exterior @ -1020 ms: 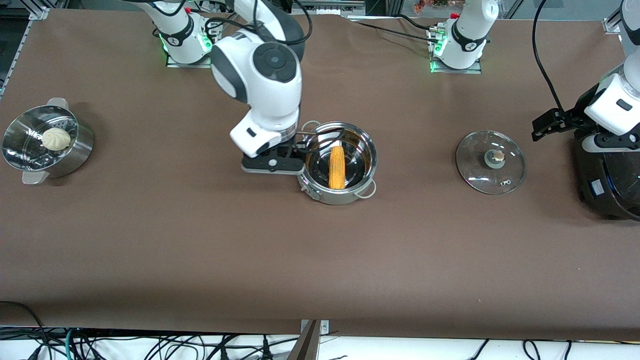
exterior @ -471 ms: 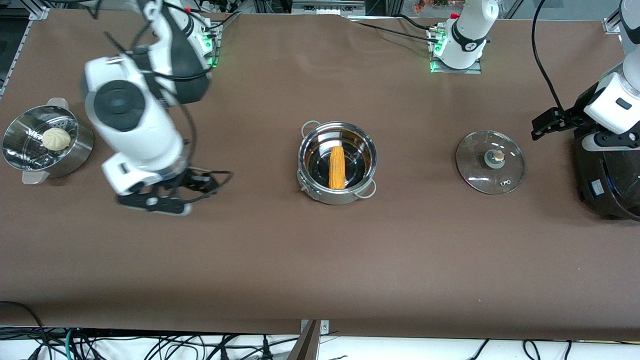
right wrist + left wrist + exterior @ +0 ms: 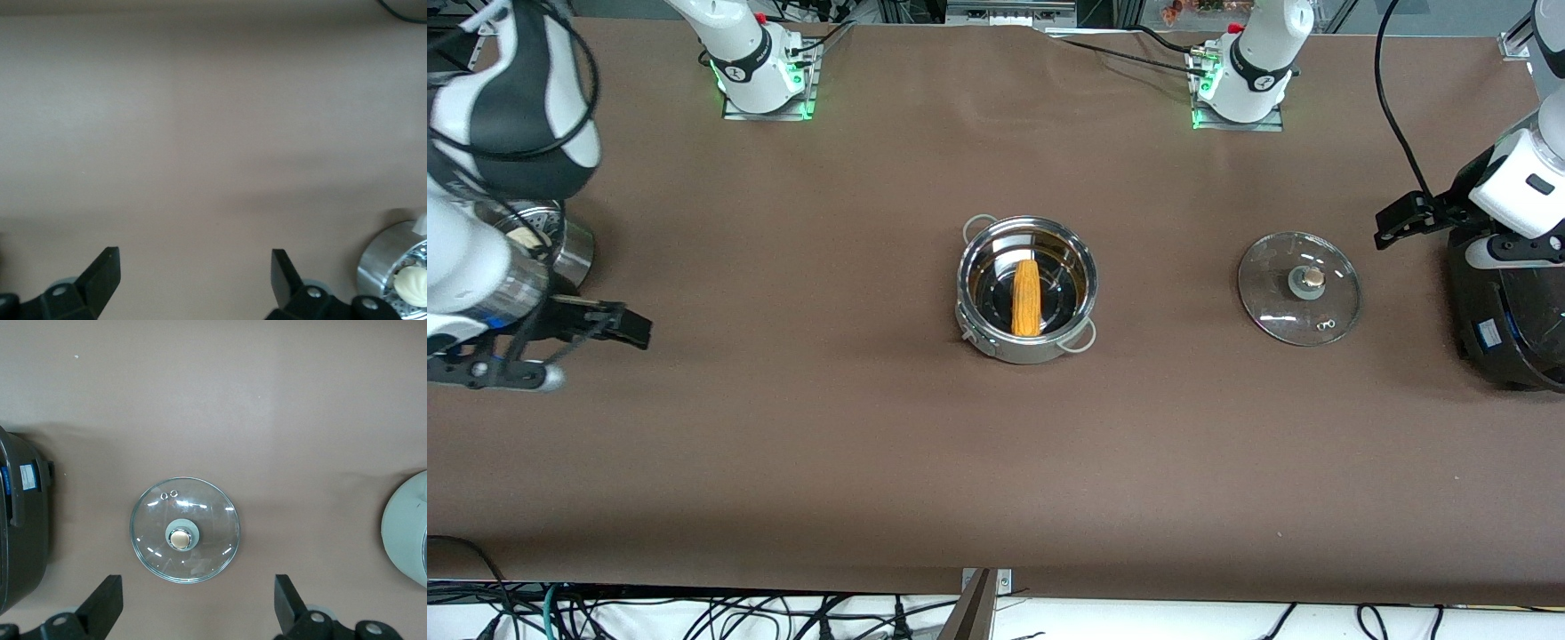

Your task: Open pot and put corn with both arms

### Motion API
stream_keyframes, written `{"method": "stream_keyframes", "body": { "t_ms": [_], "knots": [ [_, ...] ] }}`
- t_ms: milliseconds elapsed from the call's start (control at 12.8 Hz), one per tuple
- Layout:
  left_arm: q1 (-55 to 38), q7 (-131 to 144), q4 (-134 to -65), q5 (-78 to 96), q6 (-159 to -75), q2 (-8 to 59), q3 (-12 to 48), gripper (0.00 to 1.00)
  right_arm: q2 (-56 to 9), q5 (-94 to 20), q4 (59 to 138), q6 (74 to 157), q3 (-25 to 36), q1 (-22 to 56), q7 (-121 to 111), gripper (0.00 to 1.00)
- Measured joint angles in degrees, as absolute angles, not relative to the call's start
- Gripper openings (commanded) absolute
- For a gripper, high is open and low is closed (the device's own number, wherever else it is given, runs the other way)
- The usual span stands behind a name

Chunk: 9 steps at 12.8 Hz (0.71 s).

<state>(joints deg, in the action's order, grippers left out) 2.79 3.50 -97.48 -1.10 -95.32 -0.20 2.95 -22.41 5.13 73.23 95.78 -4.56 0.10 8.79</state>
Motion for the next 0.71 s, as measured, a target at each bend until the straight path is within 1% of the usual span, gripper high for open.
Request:
{"method": "stream_keyframes", "body": {
  "t_ms": [157,314,549,706],
  "knots": [
    [2.82,3.55,-97.47,-1.10,-95.32,-0.22,2.86,1.00,-20.06,2.67,75.77,95.56,-1.20,0.08,6.67,1.00],
    [2.82,3.66,-97.47,-1.10,-95.32,-0.26,2.86,1.00,-16.23,1.58,79.24,94.83,0.96,0.06,6.16,1.00],
    [2.82,3.76,-97.47,-1.10,-95.32,-0.30,2.86,1.00,-10.82,0.67,82.82,90.88,1.85,0.07,6.00,1.00],
    [2.81,3.78,-97.47,-1.10,-95.32,-0.31,2.88,1.00,-10.19,0.72,83.93,90.68,1.62,0.22,5.99,1.00]
  ]
}}
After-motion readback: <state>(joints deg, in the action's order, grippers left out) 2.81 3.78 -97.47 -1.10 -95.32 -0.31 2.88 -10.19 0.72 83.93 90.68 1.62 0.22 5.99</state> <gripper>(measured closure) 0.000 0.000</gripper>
